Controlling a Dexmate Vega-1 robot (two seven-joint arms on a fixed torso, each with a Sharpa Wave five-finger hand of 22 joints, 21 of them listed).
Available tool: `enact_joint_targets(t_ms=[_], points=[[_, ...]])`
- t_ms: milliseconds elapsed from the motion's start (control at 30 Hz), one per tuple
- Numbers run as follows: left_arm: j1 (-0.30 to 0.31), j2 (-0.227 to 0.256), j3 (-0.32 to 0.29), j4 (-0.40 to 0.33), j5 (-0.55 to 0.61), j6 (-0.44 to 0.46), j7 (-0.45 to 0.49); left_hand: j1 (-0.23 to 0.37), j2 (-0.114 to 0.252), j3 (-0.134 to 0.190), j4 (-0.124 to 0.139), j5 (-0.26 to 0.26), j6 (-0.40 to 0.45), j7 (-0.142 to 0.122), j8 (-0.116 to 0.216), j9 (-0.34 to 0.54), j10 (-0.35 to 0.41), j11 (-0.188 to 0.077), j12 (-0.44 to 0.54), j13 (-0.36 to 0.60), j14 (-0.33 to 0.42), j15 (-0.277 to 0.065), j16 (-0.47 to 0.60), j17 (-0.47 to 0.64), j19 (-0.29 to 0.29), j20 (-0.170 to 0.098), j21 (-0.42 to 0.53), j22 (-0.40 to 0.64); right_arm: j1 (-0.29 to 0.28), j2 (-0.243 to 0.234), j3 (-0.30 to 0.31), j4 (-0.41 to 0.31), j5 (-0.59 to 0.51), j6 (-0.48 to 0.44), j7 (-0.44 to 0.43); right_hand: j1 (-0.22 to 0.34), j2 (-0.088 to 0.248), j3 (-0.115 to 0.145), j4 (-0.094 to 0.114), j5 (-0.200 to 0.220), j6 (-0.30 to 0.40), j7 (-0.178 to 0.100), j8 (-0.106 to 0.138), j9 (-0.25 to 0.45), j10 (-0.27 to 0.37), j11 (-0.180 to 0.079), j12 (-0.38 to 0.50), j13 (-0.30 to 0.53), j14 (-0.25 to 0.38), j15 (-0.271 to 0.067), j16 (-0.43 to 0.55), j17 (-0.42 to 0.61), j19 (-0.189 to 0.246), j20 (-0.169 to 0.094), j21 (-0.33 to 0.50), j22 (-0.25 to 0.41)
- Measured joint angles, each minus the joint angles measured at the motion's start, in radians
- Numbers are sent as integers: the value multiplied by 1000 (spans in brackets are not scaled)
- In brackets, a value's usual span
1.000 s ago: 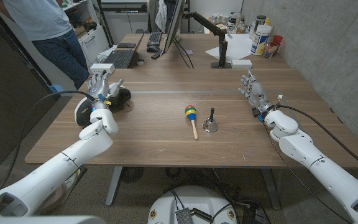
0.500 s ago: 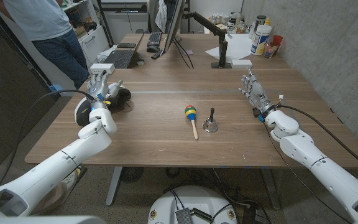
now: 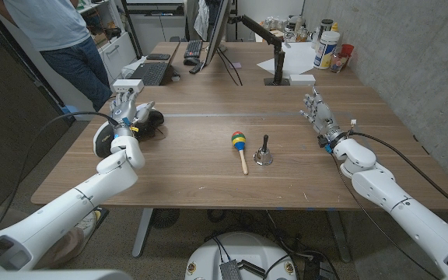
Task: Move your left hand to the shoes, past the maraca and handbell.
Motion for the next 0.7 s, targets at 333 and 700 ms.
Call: enact_joint_targets(t_ms=[333,700], points=[[-3,2,6,14,1,-7,-6,0,0,0,0,0,0,0,0,0,5,-5,0,0,0,0,0,0,0,0,0,0,-6,-3,5,-4,0,4,-2,0,0,0,0,0,0,0,0,0,0,0,0,0,0,0,0,0,0,0,0,0],[-12,-2,17,41,1,-19,-12,0,0,8,0,0,20,-4,0,0,12,-12,0,0,-3,-3,0,0,4,-4,0,0,-8,-4,6,-6,1,4,-3,0,0,0,0,0,0,0,0,0,0,0,0,0,0,0,0,0,0,0,0,0]])
